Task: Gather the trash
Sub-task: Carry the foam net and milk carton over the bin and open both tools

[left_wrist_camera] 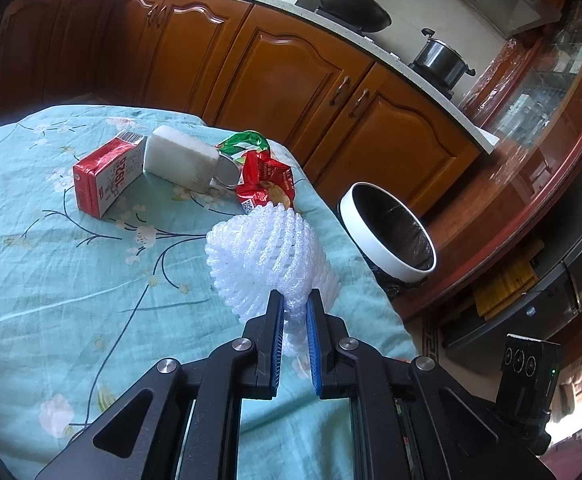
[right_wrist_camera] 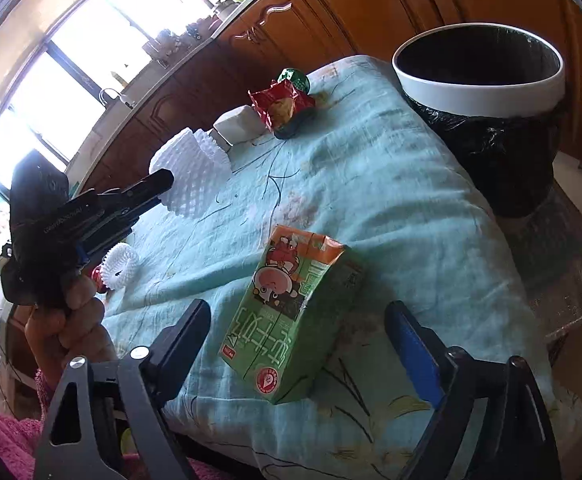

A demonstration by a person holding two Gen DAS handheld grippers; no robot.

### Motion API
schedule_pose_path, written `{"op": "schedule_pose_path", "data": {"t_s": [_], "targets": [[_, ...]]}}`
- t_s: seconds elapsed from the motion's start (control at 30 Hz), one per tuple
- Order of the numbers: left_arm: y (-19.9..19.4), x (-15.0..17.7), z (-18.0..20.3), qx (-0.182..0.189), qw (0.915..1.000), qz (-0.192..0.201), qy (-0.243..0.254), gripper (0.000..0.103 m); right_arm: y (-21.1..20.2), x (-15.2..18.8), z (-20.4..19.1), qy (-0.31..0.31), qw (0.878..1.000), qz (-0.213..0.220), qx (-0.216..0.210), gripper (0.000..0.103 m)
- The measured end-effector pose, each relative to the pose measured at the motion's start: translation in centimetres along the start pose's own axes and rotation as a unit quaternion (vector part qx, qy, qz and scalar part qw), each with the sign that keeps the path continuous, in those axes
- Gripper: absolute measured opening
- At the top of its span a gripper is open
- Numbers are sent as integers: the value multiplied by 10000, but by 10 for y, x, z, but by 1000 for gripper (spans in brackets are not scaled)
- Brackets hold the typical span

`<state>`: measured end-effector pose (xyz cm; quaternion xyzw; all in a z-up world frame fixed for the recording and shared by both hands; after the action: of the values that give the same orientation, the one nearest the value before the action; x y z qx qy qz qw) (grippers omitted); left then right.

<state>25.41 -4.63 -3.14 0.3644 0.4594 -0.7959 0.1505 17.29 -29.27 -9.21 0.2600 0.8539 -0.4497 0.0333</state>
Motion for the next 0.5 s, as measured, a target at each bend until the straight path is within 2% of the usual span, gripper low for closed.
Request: {"op": "schedule_pose_path", "data": {"t_s": [0.07, 0.13, 0.23, 0.5], "targets": [[0, 0, 1, -13, 10000, 14, 3, 10, 7, 2, -8, -82, 9999, 8, 115, 78], [0, -2, 2, -19, 10000, 25, 26, 10, 15, 4, -16, -271, 9992, 11, 280, 67], [1, -4, 6, -18, 9999, 29, 102, 9, 16, 5, -21, -457, 9984, 108, 320, 62], [23, -18, 29, 132, 9991, -75, 393, 9, -18, -26, 2, -216, 9980, 581, 131, 58]]}}
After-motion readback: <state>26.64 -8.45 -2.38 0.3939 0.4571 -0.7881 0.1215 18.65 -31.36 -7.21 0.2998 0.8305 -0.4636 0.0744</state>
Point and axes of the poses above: each gripper's, at about its wrist camera, not at the fingertips, and y roughly the way its jaws point, z to its right, x to its underside, the point moved 2 cm from there along y, roughly the way its jaws point, and after that the axes turned 14 degrees about y, right-handed, at the moved point
